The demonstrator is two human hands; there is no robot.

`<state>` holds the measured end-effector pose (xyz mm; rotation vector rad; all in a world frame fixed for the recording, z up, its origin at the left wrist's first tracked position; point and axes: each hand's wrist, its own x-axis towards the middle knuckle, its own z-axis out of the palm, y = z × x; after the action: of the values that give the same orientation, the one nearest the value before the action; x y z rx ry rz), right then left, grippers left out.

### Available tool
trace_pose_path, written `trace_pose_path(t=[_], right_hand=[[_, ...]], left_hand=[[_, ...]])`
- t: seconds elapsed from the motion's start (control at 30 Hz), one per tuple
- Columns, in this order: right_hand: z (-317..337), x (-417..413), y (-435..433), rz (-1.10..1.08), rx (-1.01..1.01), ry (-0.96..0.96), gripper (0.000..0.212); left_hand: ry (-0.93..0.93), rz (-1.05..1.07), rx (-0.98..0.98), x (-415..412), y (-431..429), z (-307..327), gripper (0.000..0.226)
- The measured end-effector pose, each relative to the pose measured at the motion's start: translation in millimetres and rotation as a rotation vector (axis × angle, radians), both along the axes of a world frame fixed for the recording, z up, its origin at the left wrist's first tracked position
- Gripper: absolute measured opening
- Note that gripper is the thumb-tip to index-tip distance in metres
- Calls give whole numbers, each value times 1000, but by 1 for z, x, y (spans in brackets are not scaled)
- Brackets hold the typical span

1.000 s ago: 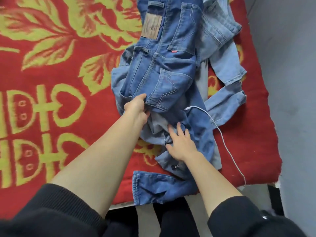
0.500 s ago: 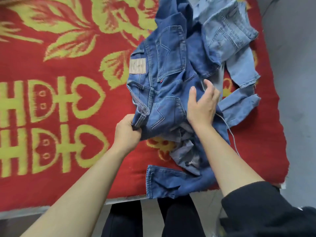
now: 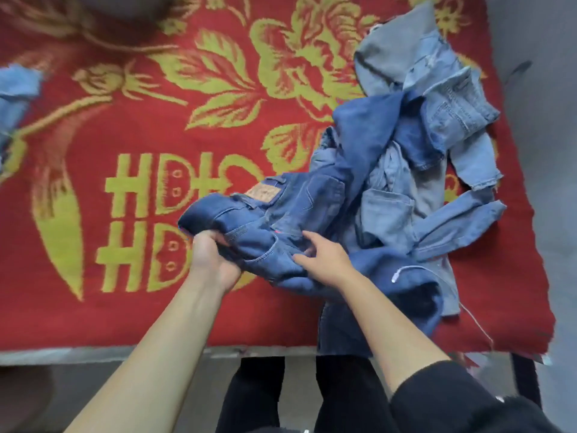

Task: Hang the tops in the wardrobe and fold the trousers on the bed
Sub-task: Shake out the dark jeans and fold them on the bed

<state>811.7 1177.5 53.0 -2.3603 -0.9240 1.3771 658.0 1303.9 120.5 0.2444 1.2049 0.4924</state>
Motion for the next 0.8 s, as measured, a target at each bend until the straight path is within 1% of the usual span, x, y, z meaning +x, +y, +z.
trace_pose_path(t=[0.03,0.07,0.13,0.17,0.23,0.33,0.4,0.47,0.53,0.57,0.6,0.67,0.7,0.73,0.8], right_hand=[[15,-13,6,13,18,22,62],[32,-22,15,24,57,0,56],[71,-33,38,-22,221,-148,45],[93,-36,51,-87,325,-203,45],[141,-40,76,-214,509,-230,53],[213,-47,116,-249,620,-144,67],[255,-62,139,-252,714,-1,79],[290,-82,157,-265,809,185,83],[316,-98,168,-194,831,330,91],[323,-105,173,-125,822,415,97],[327,-111,176,-52,794,497,101],[322,-121,178,50,671,597,99],[318,-129,175,69,588,623,94],[313,-137,168,105,513,642,82],[302,-152,148,221,428,593,47]], left_hand=[[-49,-32,53,-9,11,26,48],[-78,-58,111,-19,23,47,50],[-172,-88,226,-37,42,101,45],[-234,-83,288,-47,52,128,41],[-369,-90,463,-68,66,182,27],[-494,-76,688,-96,77,261,14],[-624,-96,740,-115,84,302,16],[-775,-196,744,-133,89,338,27],[-729,-302,864,-153,99,361,43],[-731,-394,902,-163,102,370,44],[-737,-463,928,-171,102,378,41],[-712,-424,937,-183,99,386,33],[-679,-348,916,-187,95,388,26],[-615,-270,885,-191,93,386,20],[-430,-206,859,-197,94,378,21]])
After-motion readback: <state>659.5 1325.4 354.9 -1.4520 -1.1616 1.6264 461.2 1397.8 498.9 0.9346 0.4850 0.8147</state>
